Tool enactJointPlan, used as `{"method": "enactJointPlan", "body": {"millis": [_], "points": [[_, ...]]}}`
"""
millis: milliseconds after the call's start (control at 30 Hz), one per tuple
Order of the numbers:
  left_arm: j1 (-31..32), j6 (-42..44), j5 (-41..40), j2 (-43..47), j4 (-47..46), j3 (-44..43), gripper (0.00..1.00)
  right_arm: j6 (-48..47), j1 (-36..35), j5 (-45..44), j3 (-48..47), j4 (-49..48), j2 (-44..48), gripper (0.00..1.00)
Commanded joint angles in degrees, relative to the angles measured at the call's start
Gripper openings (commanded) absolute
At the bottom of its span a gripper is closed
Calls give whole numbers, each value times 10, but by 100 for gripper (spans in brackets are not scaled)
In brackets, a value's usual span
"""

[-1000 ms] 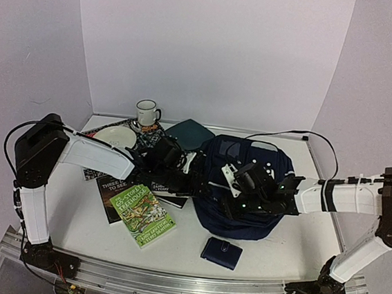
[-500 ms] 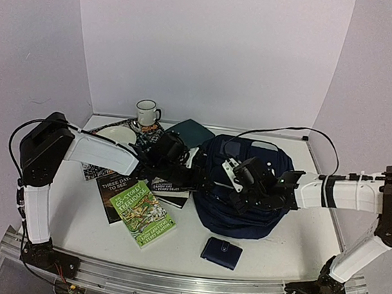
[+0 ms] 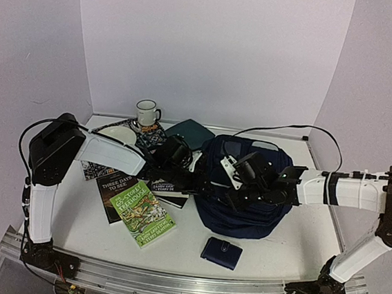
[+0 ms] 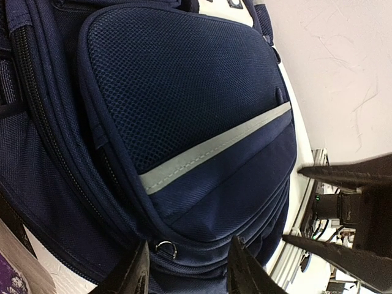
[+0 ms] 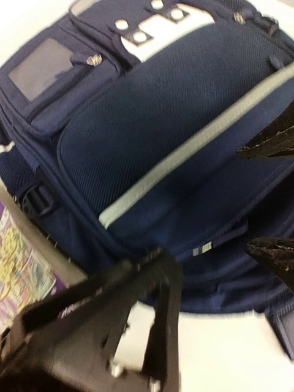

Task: Pack the student bag
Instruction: Adjust the student bag at the center of the board.

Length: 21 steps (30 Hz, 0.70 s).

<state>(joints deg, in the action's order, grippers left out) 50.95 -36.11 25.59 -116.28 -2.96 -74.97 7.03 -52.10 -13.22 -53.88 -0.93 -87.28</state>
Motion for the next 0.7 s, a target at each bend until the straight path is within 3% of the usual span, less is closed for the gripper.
{"method": "enactJointPlan", "body": {"millis": [0, 433, 667], "points": [[1, -3, 16, -4, -7, -24, 44, 69, 1, 50, 22, 17, 22, 42], [2, -10, 17, -4, -9, -24, 45, 76, 1, 31, 14, -16, -52, 27], [3, -13, 15, -5, -10, -20, 46, 70, 1, -13, 14, -20, -68, 26]]}}
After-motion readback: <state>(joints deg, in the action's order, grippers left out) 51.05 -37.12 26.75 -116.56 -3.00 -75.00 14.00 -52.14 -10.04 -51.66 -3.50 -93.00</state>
